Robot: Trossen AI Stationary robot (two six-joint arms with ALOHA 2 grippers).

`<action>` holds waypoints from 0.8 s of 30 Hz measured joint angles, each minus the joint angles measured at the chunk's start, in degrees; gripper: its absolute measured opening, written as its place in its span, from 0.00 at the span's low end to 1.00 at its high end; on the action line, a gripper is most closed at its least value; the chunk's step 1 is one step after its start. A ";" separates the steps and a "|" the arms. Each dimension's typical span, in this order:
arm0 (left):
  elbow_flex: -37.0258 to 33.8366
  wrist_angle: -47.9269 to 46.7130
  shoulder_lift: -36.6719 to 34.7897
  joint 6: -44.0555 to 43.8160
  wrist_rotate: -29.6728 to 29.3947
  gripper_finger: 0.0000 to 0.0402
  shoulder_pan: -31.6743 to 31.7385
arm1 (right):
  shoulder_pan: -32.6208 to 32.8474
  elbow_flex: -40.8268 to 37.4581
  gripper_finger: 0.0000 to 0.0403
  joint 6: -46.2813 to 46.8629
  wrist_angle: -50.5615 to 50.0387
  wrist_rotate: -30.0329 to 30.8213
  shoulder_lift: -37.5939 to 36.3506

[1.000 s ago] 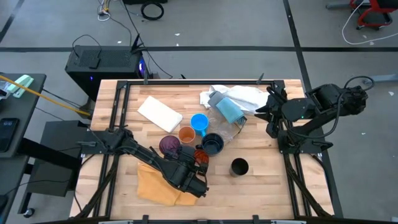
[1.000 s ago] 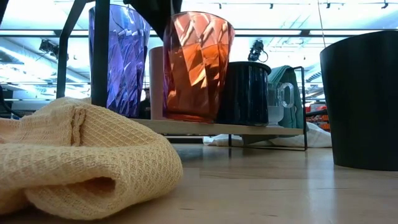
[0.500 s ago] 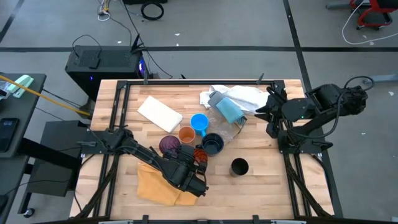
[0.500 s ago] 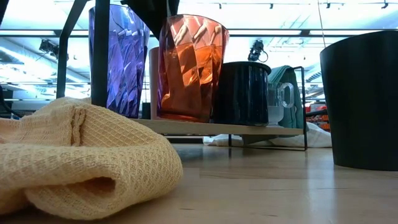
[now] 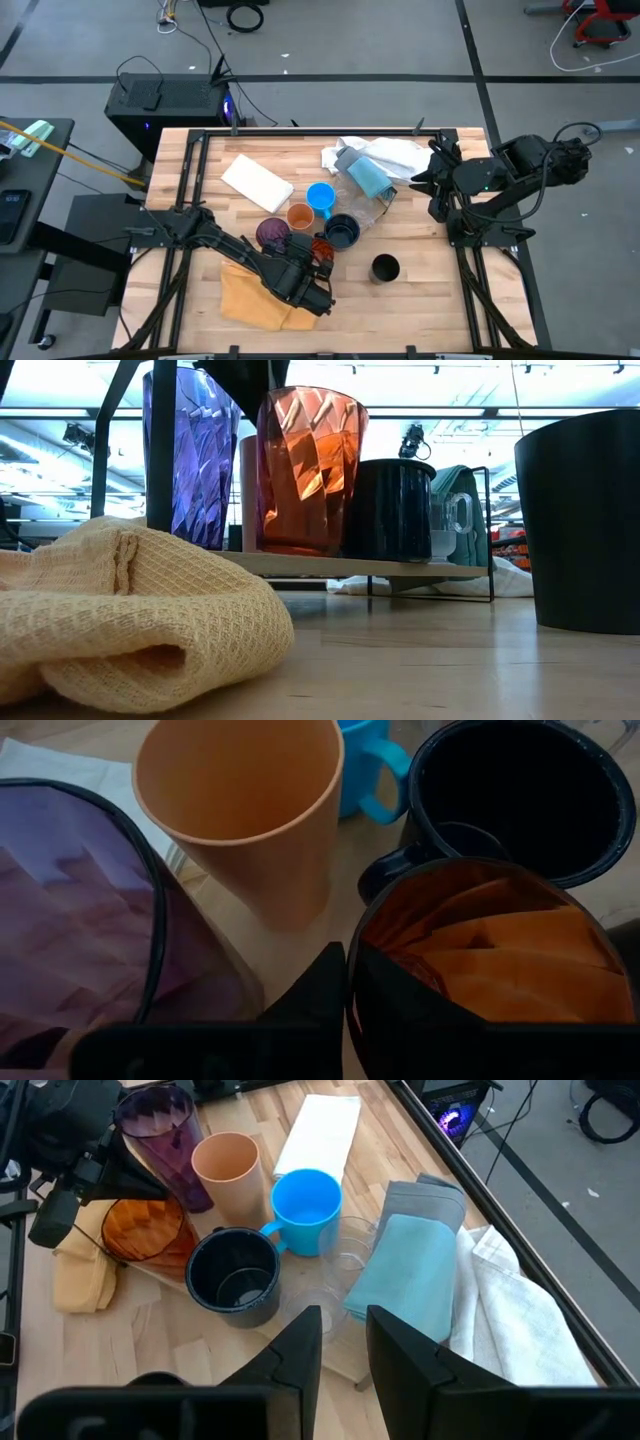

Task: Stack small to large cups/mugs on shelf
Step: Put the orange glass on the shelf

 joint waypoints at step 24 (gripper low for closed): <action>0.00 -0.07 -0.02 -0.10 -0.64 0.30 0.00 | 0.00 0.00 0.22 0.00 0.00 -0.42 0.00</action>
